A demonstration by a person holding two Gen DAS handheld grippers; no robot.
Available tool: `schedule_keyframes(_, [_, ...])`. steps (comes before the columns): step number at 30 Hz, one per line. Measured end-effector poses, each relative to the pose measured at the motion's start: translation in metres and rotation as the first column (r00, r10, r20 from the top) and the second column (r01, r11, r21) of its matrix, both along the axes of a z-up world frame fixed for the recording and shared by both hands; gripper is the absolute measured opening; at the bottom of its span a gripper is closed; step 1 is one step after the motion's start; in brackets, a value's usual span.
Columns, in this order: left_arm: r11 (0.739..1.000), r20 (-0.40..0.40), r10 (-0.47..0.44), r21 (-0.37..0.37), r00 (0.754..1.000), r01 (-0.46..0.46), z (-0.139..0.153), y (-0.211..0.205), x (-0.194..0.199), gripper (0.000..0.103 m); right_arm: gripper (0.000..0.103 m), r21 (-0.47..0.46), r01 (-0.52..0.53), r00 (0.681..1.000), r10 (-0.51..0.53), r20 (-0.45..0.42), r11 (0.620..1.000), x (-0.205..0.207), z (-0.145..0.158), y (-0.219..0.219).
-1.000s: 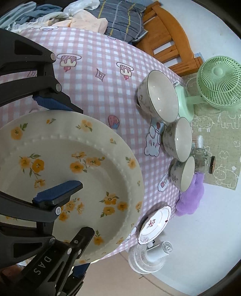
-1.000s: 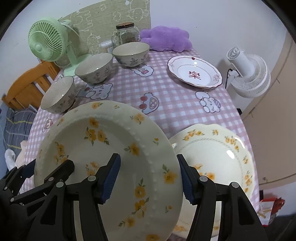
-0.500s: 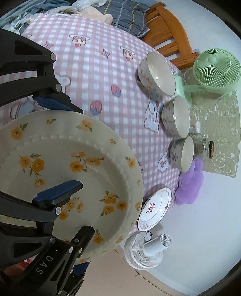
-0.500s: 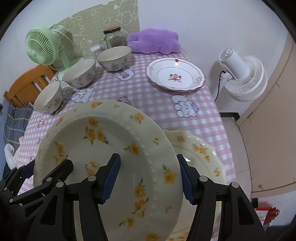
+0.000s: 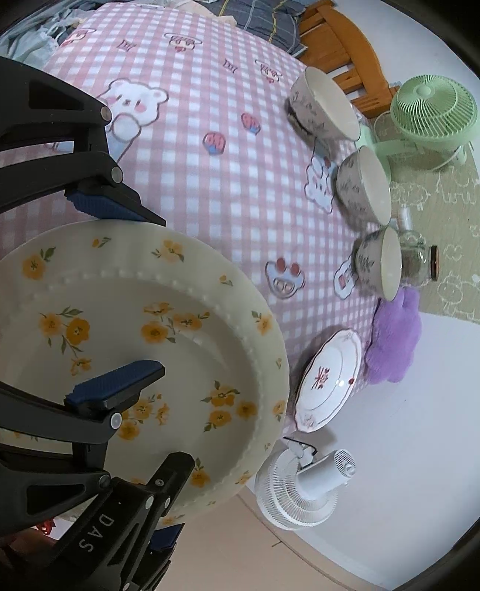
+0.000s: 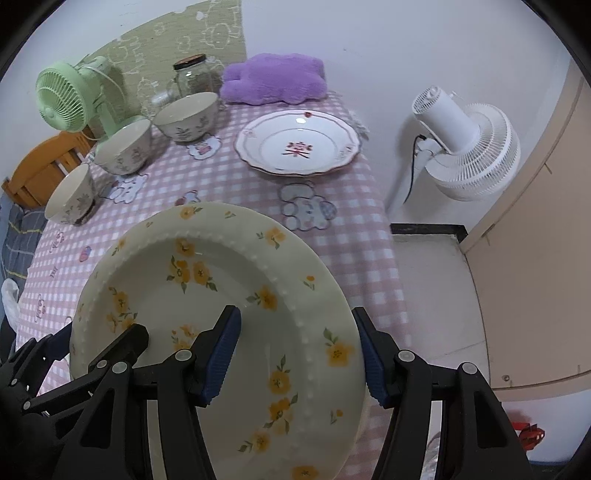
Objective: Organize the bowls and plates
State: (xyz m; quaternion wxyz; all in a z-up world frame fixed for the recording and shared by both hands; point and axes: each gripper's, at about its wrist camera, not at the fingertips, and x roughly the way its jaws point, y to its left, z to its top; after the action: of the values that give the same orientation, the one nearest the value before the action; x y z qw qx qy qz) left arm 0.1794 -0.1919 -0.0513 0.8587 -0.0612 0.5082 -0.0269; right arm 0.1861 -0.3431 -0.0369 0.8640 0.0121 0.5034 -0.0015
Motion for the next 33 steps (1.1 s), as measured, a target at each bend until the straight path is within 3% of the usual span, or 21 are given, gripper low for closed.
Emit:
schedule_keyframes(15, [0.998,-0.081,-0.045,-0.046,0.996,0.042,-0.03,-0.044,0.003,0.07,0.064,-0.02,0.048,0.997,-0.049,-0.064,0.999,-0.009,-0.021,-0.048])
schedule_keyframes(24, [0.999,-0.123,-0.03,-0.023,0.992,0.028,-0.044,-0.048,0.005,0.072,0.064,-0.013,0.036,0.994,-0.038,-0.106,0.999,-0.007,-0.035,-0.053])
schedule_keyframes(33, [0.999,-0.105,-0.022,0.024,0.994,0.024,-0.047,-0.049,0.007,0.074,0.062,-0.015,0.029,0.992,-0.03,-0.126,0.999,-0.006,-0.044,-0.05])
